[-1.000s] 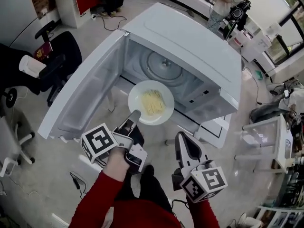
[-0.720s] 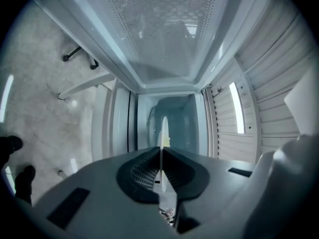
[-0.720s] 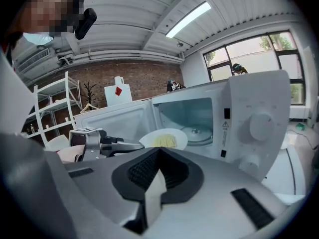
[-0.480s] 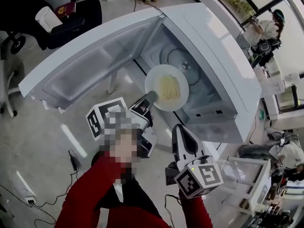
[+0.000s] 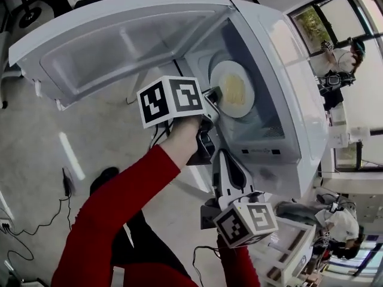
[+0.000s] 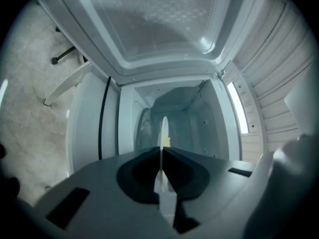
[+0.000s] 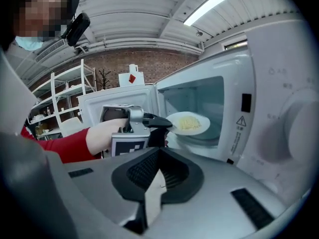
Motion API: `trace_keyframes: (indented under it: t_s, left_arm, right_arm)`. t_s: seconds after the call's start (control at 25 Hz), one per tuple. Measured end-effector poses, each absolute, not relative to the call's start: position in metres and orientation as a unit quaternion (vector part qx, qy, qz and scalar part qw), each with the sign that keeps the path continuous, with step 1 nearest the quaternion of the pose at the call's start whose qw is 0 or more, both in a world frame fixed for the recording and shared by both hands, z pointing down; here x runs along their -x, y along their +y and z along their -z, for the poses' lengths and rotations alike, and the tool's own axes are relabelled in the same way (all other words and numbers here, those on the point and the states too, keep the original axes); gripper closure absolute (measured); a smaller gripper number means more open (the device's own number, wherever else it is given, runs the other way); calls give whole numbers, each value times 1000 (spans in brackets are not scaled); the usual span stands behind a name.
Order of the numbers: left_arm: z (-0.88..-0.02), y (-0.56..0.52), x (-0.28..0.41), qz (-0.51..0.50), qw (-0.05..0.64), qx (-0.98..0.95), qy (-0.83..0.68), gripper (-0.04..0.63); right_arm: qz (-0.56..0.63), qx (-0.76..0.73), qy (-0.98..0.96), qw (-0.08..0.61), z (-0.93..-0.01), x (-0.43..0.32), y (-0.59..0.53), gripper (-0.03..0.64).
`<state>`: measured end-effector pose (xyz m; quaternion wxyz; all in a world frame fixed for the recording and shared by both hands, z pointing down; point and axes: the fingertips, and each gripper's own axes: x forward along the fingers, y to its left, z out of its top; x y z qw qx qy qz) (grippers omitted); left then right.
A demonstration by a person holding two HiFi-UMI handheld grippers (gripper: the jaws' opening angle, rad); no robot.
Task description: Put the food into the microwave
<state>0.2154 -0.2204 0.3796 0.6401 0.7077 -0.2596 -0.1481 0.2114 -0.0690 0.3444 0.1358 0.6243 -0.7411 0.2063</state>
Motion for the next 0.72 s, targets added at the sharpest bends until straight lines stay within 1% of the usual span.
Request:
trace_keyframes:
  t_s: [0.24, 0.72]
  left_arm:
    - [-376, -236, -231, 132, 628, -719, -266, 574]
    - [-378, -256, -253, 82, 616, -736, -267, 574]
  right_arm:
    - [-186, -617, -743, 180, -340, -215, -91, 603]
    - [-176, -630, -728, 208, -345, -230, -110, 603]
